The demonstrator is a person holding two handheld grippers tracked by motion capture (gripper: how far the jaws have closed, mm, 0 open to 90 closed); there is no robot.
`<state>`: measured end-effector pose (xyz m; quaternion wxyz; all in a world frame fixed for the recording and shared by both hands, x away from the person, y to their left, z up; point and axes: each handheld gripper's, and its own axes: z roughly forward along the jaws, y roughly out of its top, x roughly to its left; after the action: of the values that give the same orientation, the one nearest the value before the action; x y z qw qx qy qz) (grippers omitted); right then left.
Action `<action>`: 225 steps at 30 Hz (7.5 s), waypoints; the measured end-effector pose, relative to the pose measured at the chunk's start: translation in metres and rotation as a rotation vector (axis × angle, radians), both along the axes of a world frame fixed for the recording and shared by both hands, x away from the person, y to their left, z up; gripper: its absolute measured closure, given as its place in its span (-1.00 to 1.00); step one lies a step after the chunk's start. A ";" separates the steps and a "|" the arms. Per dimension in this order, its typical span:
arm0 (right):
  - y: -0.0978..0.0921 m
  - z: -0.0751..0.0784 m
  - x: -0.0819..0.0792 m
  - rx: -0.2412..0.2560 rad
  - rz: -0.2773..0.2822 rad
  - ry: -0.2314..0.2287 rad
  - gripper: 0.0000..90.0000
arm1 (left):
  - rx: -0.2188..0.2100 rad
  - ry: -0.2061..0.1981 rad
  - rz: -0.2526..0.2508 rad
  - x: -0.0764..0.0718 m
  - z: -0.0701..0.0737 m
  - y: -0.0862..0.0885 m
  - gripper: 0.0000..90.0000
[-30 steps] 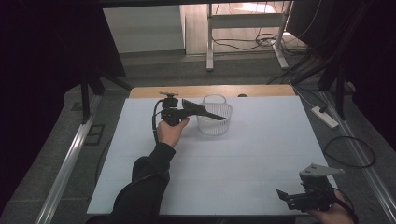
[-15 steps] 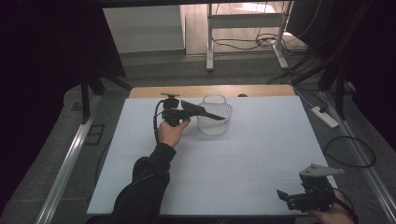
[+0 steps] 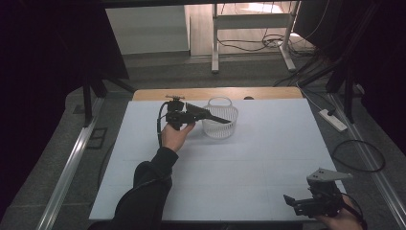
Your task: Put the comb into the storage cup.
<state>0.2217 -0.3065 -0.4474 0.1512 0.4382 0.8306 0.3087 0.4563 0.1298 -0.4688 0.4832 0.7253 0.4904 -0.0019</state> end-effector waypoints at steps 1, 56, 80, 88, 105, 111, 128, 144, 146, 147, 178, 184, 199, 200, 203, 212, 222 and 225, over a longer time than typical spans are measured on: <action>0.000 0.000 0.000 0.000 0.000 0.000 -0.98 | 0.000 0.000 0.000 0.000 0.000 0.000 -0.33; 0.000 0.000 0.000 -0.001 -0.003 0.001 -0.98 | 0.361 -0.243 -0.077 -0.034 0.017 -0.006 -0.98; 0.000 0.000 -0.001 -0.001 0.001 -0.007 -0.98 | 0.341 -0.223 -0.087 -0.050 0.017 0.008 -1.00; 0.000 0.001 -0.001 0.000 0.000 -0.009 -0.98 | 0.352 -0.224 -0.091 -0.053 0.015 0.009 -1.00; -0.003 0.001 -0.002 0.014 -0.026 -0.024 -1.00 | 0.343 -0.196 -0.103 -0.062 0.008 0.017 -1.00; -0.002 0.002 -0.002 0.011 -0.023 -0.029 -1.00 | 0.337 -0.187 -0.105 -0.069 0.008 0.025 -1.00; -0.001 0.002 -0.003 -0.002 -0.017 -0.038 -1.00 | 0.339 -0.188 -0.097 -0.091 0.009 0.040 -1.00; -0.001 0.003 -0.005 0.008 -0.016 -0.052 -1.00 | 0.325 -0.181 -0.097 -0.108 0.010 0.046 -1.00; -0.001 0.003 -0.005 0.008 -0.016 -0.054 -1.00 | 0.323 -0.179 -0.096 -0.111 0.010 0.048 -1.00; -0.001 0.003 -0.005 0.009 -0.016 -0.054 -1.00 | 0.320 -0.179 -0.094 -0.112 0.010 0.049 -1.00; 0.000 0.003 -0.005 0.000 -0.011 -0.055 -1.00 | 0.272 -0.171 -0.069 -0.155 0.014 0.078 -1.00; 0.000 0.003 -0.005 0.000 -0.011 -0.055 -1.00 | 0.265 -0.170 -0.057 -0.163 0.014 0.084 -1.00; 0.000 0.003 -0.005 -0.001 -0.011 -0.052 -1.00 | 0.255 -0.156 -0.040 -0.187 0.015 0.102 -1.00; 0.000 0.002 -0.005 -0.001 -0.011 -0.051 -1.00 | 0.255 -0.154 -0.037 -0.189 0.015 0.104 -1.00; 0.001 0.002 -0.005 -0.002 -0.010 -0.051 -1.00 | 0.257 -0.152 -0.029 -0.194 0.015 0.108 -1.00; 0.001 0.002 -0.005 -0.003 -0.011 -0.051 -1.00 | 0.271 -0.145 -0.019 -0.210 0.014 0.115 -1.00; 0.001 0.002 -0.005 -0.005 -0.011 -0.052 -1.00 | 0.268 -0.132 -0.009 -0.223 0.012 0.122 -1.00; 0.001 0.002 -0.005 -0.006 -0.011 -0.053 -1.00 | 0.267 -0.126 -0.011 -0.227 0.011 0.124 -1.00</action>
<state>0.2170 -0.3056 -0.4449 0.1762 0.4338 0.8249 0.3169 0.2296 0.2537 -0.4577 0.4124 0.7843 0.4510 0.1065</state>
